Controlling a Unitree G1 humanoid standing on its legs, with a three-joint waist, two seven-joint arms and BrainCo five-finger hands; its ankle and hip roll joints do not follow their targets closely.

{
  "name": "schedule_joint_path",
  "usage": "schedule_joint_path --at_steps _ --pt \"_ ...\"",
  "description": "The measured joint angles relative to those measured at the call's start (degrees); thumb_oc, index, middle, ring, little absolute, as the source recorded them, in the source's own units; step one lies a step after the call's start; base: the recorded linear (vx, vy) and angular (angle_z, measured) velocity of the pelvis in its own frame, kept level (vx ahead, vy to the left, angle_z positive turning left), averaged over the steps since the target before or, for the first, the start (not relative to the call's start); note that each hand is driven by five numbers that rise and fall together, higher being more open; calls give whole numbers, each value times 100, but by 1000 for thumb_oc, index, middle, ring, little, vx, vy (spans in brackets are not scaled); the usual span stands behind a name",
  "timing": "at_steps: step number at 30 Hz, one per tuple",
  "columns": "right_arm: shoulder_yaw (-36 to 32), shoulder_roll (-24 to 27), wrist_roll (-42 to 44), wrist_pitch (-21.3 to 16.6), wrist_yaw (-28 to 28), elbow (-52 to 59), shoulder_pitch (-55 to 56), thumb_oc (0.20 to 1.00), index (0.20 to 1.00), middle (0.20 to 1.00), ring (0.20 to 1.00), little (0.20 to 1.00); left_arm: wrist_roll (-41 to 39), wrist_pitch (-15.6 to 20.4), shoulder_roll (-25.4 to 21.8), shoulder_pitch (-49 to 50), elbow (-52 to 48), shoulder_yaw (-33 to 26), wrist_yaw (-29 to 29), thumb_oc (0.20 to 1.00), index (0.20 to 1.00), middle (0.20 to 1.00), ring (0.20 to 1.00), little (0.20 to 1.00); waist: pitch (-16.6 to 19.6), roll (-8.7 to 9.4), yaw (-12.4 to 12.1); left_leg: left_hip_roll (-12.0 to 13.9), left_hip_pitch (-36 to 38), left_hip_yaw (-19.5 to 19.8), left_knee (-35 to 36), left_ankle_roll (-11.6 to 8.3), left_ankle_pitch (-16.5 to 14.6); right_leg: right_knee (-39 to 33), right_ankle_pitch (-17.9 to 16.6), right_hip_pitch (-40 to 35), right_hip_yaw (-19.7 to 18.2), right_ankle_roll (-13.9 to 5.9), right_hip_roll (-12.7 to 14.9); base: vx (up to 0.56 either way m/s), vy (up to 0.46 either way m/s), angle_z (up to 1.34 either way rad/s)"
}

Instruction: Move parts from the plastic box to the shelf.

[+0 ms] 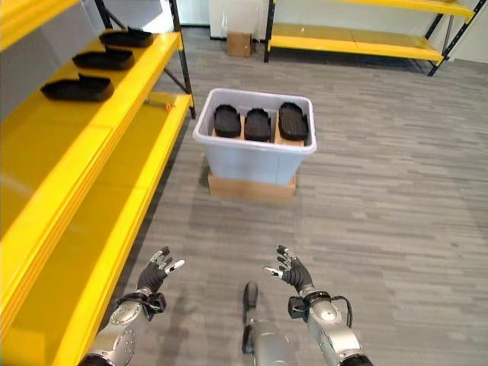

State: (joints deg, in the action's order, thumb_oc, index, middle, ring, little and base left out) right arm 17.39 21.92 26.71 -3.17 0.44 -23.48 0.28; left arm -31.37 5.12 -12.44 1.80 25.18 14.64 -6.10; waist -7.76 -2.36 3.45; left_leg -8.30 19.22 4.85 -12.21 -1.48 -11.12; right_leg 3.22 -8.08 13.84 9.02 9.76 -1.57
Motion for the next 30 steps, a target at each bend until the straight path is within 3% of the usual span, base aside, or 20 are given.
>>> schedule_joint_path --at_steps 2,5,6,7,8,9,10,11,12,13,14,15,17,19,20,21,22,25,27,30 --pt "-9 10 0 -20 41 63 29 1000 1000 1000 1000 1000 -1 48 -227 -29 -251 -41 51 1000 1000 1000 1000 1000 54 186 -83 381 -589 10 -504 -123 -210 -151 193 -362 -26 -22 9 332 -184 3" --pt "-18 136 2 -32 36 121 -45 1000 1000 1000 1000 1000 -5 43 -260 -66 -243 -62 81 1000 1000 1000 1000 1000 59 170 -50 873 -1734 230 -1898 -277 -81 -170 451 -765 -21 -163 -1 257 -149 -19" --pt "-19 141 4 -41 40 122 -44 1000 1000 1000 1000 1000 -6 39 -245 -70 -241 -53 81 1000 1000 1000 1000 1000 52 149 -37 958 -2014 340 -2162 -342 220 -128 600 -858 -50 -181 -46 289 -177 -32" --pt "-7 163 2 -67 53 113 1 1000 1000 1000 1000 1000 -6 33 -221 -51 -233 -38 88 1000 1000 1000 1000 1000 30 109 -25 860 -2117 364 -2549 -599 476 134 833 -838 -14 -209 -65 240 -165 -31" --pt "-5 165 3 -71 51 140 15 1000 1000 1000 1000 1000 -7 23 -214 -43 -237 -20 86 1000 1000 1000 1000 1000 29 107 30 876 -2220 336 -2987 -604 656 143 840 -919 5 -267 -79 239 -162 -27" --pt "16 135 4 -71 49 127 194 1000 1000 1000 1000 1000 -12 22 -239 99 -270 -21 105 1000 1000 1000 1000 1000 39 129 14 787 -2369 233 -3486 -653 1150 84 1049 -1147 -59 -260 -106 212 -140 -26" --pt "38 134 2 -61 56 119 269 1000 1000 1000 1000 1000 -14 27 -252 92 -396 -58 114 1000 1000 1000 1000 1000 -28 163 37 729 -2820 256 -4246 -654 2038 119 1174 -1216 -155 -199 -83 129 -66 -49" --pt "55 124 3 -33 49 109 352 1000 1000 1000 1000 1000 -14 36 -262 110 -369 -57 109 1000 1000 1000 1000 1000 -86 192 -33 725 -3167 264 -4856 -564 2341 24 1137 -1382 -218 -272 -81 266 -61 -46" --pt "108 78 2 -1 46 131 423 1000 1000 1000 1000 1000 -15 -1 -313 164 -297 -73 113 1000 1000 1000 1000 1000 -200 462 -70 740 -4001 82 -5097 -186 1347 -67 1388 -1650 -358 -130 77 279 -1 -29" --pt "82 80 2 1 38 145 399 1000 1000 1000 1000 1000 -17 -2 -315 104 -293 -74 116 1000 1000 1000 1000 1000 -293 604 -97 765 -4322 -15 -4823 -34 1102 -81 1454 -1740 -363 -141 210 299 74 -14" --pt "64 64 3 -5 10 146 361 1000 1000 1000 1000 1000 -39 -10 -344 84 -294 -64 115 1000 1000 1000 1000 1000 -399 776 -180 873 -4430 -206 -3743 0 1050 -144 1429 -1909 -414 -248 372 165 61 -18" --pt "60 75 3 -19 -6 156 334 1000 1000 1000 1000 1000 -66 -41 -357 118 -293 -63 114 1000 1000 1000 1000 1000 -423 798 -266 1043 -4436 -336 -2447 -19 1079 -274 1438 -2108 -479 -345 424 279 132 -30" --pt "26 131 2 -38 -56 149 304 1000 1000 1000 1000 1000 -64 -46 -351 200 -261 -56 114 1000 1000 1000 1000 1000 -442 544 -317 1370 -4187 -261 2 -125 1285 -512 1602 -2677 -495 -632 360 328 150 -27" --pt "24 138 0 -43 -62 101 374 1000 1000 1000 1000 1000 -62 -44 -383 289 -229 -103 125 1000 1000 1000 1000 1000 -303 352 -379 1415 -3850 -251 1147 -169 1304 -752 1821 -3119 -607 -812 365 194 100 -46" --pt "0 164 -6 -48 -54 113 433 1000 1000 1000 1000 1000 -63 -41 -373 329 -242 -129 115 1000 1000 1000 1000 1000 -253 247 -383 1345 -3793 -292 785 -69 1218 -768 1961 -3308 -716 -910 407 207 114 -67" --pt "-11 167 -9 -61 -48 112 502 1000 1000 1000 1000 1000 -62 -37 -370 403 -256 -128 118 1000 1000 1000 1000 1000 -159 140 -384 1233 -3707 -233 412 -12 1361 -753 2139 -3486 -845 -1104 420 183 105 -51" --pt "11 128 -9 -52 -51 102 536 1000 1000 1000 1000 1000 -62 -38 -393 444 -253 -133 117 1000 1000 1000 1000 1000 -155 221 -332 1101 -3614 -218 406 -51 1877 -530 2260 -3505 -805 -1278 558 290 196 -27" --pt "-40 -113 -7 -31 -30 116 636 1000 1000 1000 1000 1000 -58 -39 -538 293 -270 -135 114 1000 1000 1000 1000 1000 -9 681 -261 750 -3128 -419 1098 259 2207 211 2157 -3219 -777 -1363 1024 178 153 -10" --pt "-45 -279 -3 -38 -31 114 516 1000 1000 1000 1000 1000 -58 -35 -537 100 -268 -126 98 1000 1000 1000 1000 1000 9 697 -278 681 -2820 -426 1457 393 2204 289 2317 -2983 -827 -1520 1020 119 111 -9" --pt "21 -378 -3 -37 -31 107 188 1000 1000 1000 1000 1000 -58 -4 -580 -114 -269 -126 75 1000 1000 1000 1000 1000 35 690 -290 503 -2712 -500 1532 538 2095 -271 2159 -2542 -823 -1632 916 75 83 8"
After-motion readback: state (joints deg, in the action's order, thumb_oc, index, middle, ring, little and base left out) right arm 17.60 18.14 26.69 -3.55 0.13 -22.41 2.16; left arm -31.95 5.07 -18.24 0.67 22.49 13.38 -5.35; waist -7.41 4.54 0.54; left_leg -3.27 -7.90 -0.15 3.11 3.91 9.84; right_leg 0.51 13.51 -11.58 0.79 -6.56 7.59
